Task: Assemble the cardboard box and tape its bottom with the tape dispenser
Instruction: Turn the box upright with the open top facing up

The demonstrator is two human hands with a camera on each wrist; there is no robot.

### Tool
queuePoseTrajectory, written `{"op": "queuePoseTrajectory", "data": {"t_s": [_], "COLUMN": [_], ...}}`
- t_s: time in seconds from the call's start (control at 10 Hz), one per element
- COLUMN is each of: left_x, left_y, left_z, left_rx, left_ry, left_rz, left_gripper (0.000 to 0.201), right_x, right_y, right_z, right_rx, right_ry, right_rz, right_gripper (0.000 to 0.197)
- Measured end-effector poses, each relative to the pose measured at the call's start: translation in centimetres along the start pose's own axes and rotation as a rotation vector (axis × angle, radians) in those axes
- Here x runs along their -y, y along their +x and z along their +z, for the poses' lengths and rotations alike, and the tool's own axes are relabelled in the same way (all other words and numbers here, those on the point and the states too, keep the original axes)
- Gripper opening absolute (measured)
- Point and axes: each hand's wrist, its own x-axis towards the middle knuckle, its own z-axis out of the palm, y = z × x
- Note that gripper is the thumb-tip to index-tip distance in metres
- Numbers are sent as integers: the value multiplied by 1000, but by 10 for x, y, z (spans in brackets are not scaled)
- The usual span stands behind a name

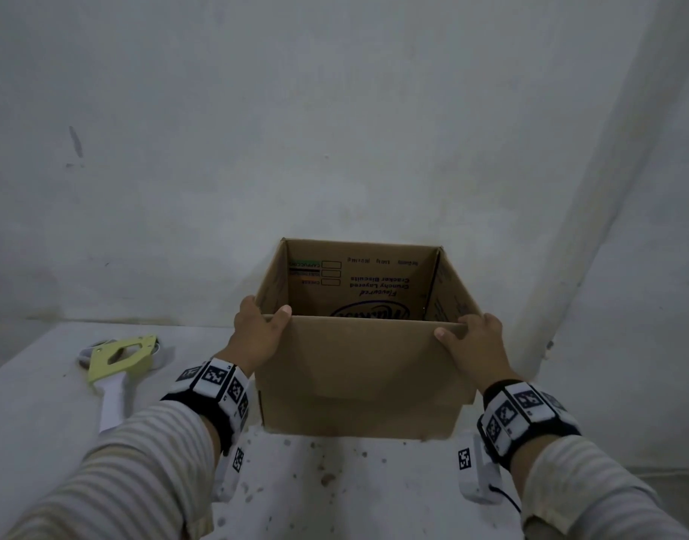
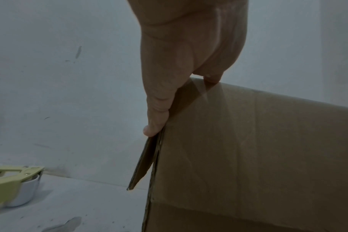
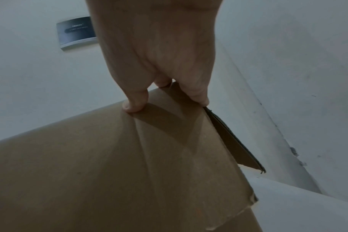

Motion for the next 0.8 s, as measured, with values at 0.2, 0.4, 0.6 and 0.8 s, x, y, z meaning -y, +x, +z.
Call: {"op": "queuePoseTrajectory", "data": {"t_s": [0.2,0.4,0.6,0.8], "left_x": [-1,-6,-8,13], "left_y": [1,-15,-57,-86], "left_z": [3,2,10,-1], "left_rx": [-32,-106,-310,-291], "left_ry": [24,69,305,321], "left_rz": [2,11,70,73], "left_gripper": [80,82,78,76], "right_x": [2,5,21,34], "right_y": [3,-6,-42,-70], "right_z": [-1,-8,-7,-34], "right_rx": [4,31,-67,-107], "right_ry": [-4,-131,-253,-42], "right_rz": [5,33,-98,-233], "right_gripper": [58,65,60,53]}}
